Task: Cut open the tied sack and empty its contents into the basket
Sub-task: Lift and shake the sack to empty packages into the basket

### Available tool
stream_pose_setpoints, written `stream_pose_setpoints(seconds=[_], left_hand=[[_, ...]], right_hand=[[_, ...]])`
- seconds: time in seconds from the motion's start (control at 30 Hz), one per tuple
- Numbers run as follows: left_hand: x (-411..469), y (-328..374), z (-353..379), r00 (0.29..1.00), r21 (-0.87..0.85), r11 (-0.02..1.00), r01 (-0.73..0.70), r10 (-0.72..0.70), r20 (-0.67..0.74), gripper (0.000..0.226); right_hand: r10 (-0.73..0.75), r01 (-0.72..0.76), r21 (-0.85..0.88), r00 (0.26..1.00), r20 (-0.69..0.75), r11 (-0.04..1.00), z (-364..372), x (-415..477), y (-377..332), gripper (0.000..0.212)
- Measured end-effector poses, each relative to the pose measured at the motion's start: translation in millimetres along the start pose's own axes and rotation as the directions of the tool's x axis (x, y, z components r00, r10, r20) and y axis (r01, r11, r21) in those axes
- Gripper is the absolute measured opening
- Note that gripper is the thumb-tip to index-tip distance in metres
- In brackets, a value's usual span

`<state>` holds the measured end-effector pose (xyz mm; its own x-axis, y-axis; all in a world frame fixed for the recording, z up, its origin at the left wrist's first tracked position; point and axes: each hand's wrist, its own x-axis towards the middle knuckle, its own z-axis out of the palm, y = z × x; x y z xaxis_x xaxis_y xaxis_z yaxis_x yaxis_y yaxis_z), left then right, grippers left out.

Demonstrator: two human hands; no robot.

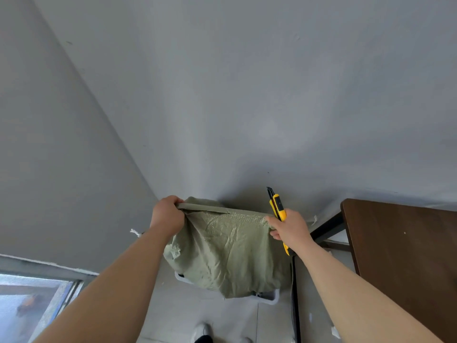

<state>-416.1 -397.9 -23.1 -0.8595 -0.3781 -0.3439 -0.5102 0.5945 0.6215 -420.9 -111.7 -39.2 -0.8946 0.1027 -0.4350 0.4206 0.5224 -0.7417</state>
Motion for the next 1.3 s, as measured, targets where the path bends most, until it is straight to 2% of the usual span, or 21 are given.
stream_pose_setpoints(seconds=[0.13,0.37,0.43,0.6,0.67,0.8,0.87,0.97,1.03,1.1,1.2,1.3], left_hand=[[16,1,-12,0.999,-0.005,1.000,0.007,-0.007,0.047,0.031],[26,2,-25,0.985,-0.090,0.996,0.026,-0.010,0.171,0.003],[27,5,-28,0.985,-0.087,0.996,-0.002,0.017,0.170,0.008],[23,19,-36,0.981,-0.066,0.983,-0.174,0.179,0.074,0.020],[25,19,-39,0.979,-0.069,0.981,-0.182,0.187,0.077,0.020],[27,22,-43,0.983,-0.044,0.985,-0.166,0.169,0.074,0.019],[28,23,-44,0.984,-0.058,0.984,-0.166,0.170,0.061,0.019],[29,20,-45,0.977,0.025,0.983,-0.181,0.177,0.117,0.016],[28,17,-45,0.977,-0.008,0.982,-0.189,0.189,0.103,0.016],[28,17,-46,0.979,-0.052,0.983,-0.176,0.181,0.096,0.025],[28,16,-46,0.973,-0.031,0.985,-0.170,0.173,0.156,0.036],[27,17,-46,0.973,0.022,0.984,-0.175,0.169,0.155,0.031]], right_hand=[[0.000,0.000,-0.015,1.000,-0.012,1.000,-3,-5,-9,0.024],[0.041,-0.049,-0.065,0.992,-0.116,0.997,-9,-13,-27,0.022],[0.023,-0.031,-0.046,0.985,-0.170,0.998,-11,-15,-31,0.022],[0.008,0.010,0.062,0.957,-0.289,0.998,-12,-25,-37,0.020],[0.000,0.034,0.104,0.950,-0.314,0.994,-14,-26,-43,0.021],[0.006,0.030,0.137,0.968,-0.251,0.990,-17,-25,-54,0.020],[0.012,0.031,0.159,0.965,-0.263,0.987,-15,-25,-54,0.020],[0.031,0.015,0.172,0.965,-0.260,0.985,-14,-28,-52,0.023],[0.021,0.029,0.177,0.962,-0.273,0.984,-15,-29,-53,0.021],[-0.001,0.035,0.135,0.970,-0.244,0.990,-17,-30,-56,0.020],[0.014,-0.015,-0.003,0.988,-0.156,1.000,-19,-31,-56,0.026],[0.010,-0.026,-0.108,0.989,-0.150,0.994,-19,-31,-54,0.026]])
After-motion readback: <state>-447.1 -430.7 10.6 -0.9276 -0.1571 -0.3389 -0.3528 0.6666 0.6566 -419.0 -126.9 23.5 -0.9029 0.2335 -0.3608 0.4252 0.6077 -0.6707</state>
